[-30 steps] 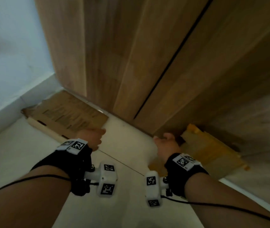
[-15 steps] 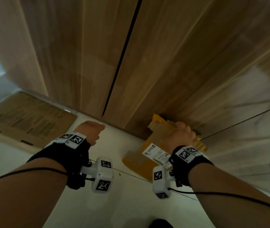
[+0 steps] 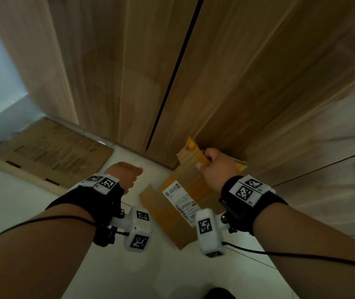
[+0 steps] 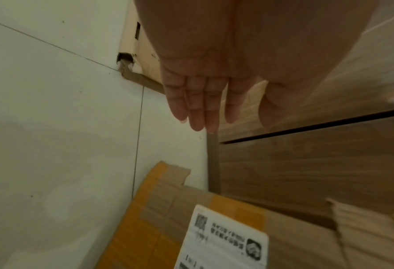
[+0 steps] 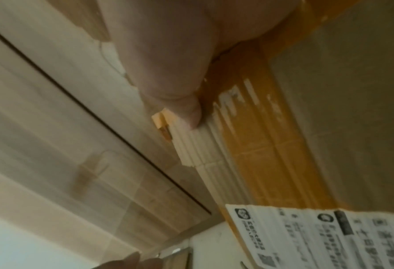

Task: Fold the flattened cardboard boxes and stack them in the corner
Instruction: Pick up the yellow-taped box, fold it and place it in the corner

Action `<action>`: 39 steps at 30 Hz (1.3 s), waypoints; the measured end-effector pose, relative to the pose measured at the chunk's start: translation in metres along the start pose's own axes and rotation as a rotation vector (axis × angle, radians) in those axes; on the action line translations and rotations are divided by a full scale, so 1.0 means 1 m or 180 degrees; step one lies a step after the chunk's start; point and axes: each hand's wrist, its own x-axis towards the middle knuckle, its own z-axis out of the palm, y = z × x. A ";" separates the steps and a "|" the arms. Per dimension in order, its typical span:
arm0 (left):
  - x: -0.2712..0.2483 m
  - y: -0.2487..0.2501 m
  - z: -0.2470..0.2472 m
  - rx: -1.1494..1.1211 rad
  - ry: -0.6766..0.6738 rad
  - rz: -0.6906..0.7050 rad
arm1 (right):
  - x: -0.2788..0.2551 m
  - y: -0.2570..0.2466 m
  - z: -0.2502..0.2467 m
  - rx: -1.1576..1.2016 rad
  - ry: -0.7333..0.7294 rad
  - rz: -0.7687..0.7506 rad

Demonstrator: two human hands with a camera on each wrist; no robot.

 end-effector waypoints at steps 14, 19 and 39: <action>-0.005 -0.040 -0.076 -0.0886 0.0625 -0.0609 | -0.022 -0.038 0.015 0.2159 -0.0315 -0.0916; -0.006 -0.058 -0.110 -0.1484 0.0921 -0.0666 | -0.028 -0.044 0.022 0.2578 -0.0568 -0.0710; -0.017 -0.072 -0.144 -0.3083 0.0957 0.0277 | -0.034 -0.081 0.037 0.3246 -0.0311 -0.0537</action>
